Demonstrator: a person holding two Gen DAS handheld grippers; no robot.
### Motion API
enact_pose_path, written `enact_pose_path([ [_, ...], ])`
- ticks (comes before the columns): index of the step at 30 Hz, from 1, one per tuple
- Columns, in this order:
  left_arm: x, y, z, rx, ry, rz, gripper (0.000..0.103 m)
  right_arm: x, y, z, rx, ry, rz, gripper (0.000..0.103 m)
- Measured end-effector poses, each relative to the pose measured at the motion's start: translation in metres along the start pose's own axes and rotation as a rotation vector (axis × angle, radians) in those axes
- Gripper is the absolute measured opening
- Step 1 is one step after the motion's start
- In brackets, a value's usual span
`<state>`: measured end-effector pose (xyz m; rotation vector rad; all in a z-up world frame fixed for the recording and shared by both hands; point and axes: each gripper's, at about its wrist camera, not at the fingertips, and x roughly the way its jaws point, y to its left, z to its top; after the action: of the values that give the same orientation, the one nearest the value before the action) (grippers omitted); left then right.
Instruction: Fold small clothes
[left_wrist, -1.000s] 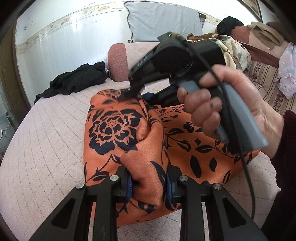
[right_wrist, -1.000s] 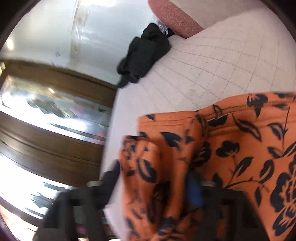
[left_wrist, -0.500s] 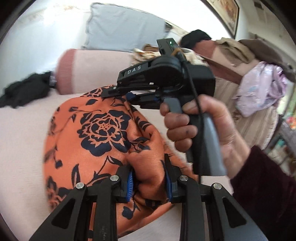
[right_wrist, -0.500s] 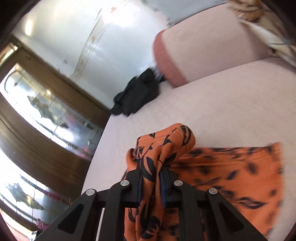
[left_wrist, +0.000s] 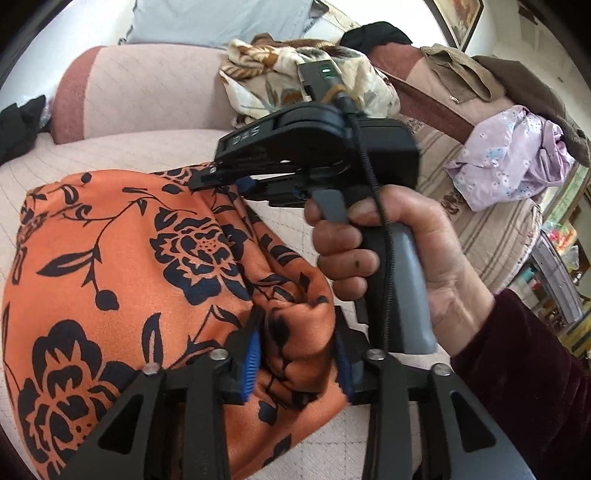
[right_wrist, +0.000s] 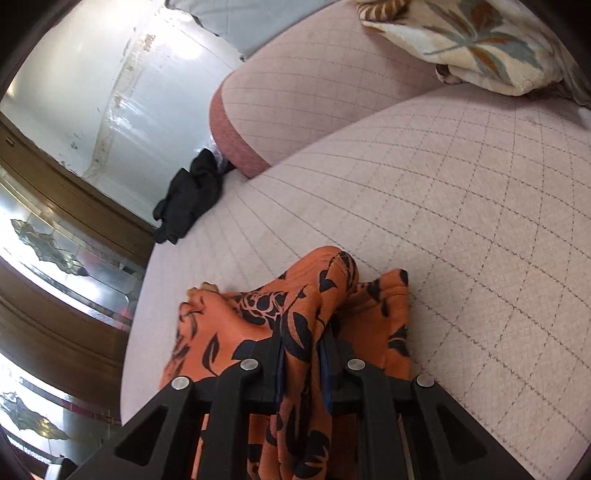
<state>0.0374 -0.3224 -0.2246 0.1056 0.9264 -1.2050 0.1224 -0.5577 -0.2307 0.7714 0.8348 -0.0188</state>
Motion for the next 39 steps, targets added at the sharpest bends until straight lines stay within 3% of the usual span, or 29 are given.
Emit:
enact_pose_path([
  [6, -0.034, 0.004, 0.003, 0.059, 0.021, -0.089, 0.063, 0.007, -0.01, -0.007, -0.004, 0.037, -0.067, 0.023],
  [9, -0.067, 0.019, 0.0, 0.094, -0.048, -0.006, 0.076, -0.008, -0.006, -0.008, 0.006, 0.031, -0.109, 0.023],
  [12, -0.097, 0.047, 0.004, 0.06, -0.132, 0.087, 0.076, -0.044, 0.016, -0.015, -0.068, -0.054, -0.202, 0.023],
  [14, -0.108, 0.068, 0.008, 0.019, -0.157, 0.159, 0.077, -0.063, 0.033, -0.026, -0.113, -0.076, -0.185, 0.023],
  [19, -0.106, 0.1, 0.003, -0.063, -0.094, 0.297, 0.076, -0.085, 0.07, -0.067, -0.167, -0.053, -0.103, 0.023],
  [22, -0.091, 0.102, -0.007, -0.032, -0.014, 0.366, 0.076, -0.082, 0.069, -0.095, -0.132, 0.007, -0.067, 0.023],
  [24, -0.085, 0.099, -0.014, 0.0, 0.023, 0.395, 0.077, -0.077, 0.064, -0.109, -0.112, 0.052, -0.097, 0.023],
  [27, -0.078, 0.099, -0.02, 0.021, 0.076, 0.408, 0.077, -0.073, 0.044, -0.131, -0.08, 0.111, -0.225, 0.019],
  [30, -0.079, 0.1, -0.027, 0.021, 0.083, 0.412, 0.077, -0.081, 0.032, -0.137, -0.039, 0.105, -0.206, 0.019],
  [35, -0.076, 0.104, -0.025, 0.009, 0.085, 0.386, 0.077, -0.089, 0.045, -0.111, -0.053, 0.024, -0.218, 0.02],
  [39, -0.072, 0.103, -0.023, -0.003, 0.094, 0.365, 0.078, -0.072, 0.063, -0.078, -0.084, -0.019, -0.222, 0.02],
])
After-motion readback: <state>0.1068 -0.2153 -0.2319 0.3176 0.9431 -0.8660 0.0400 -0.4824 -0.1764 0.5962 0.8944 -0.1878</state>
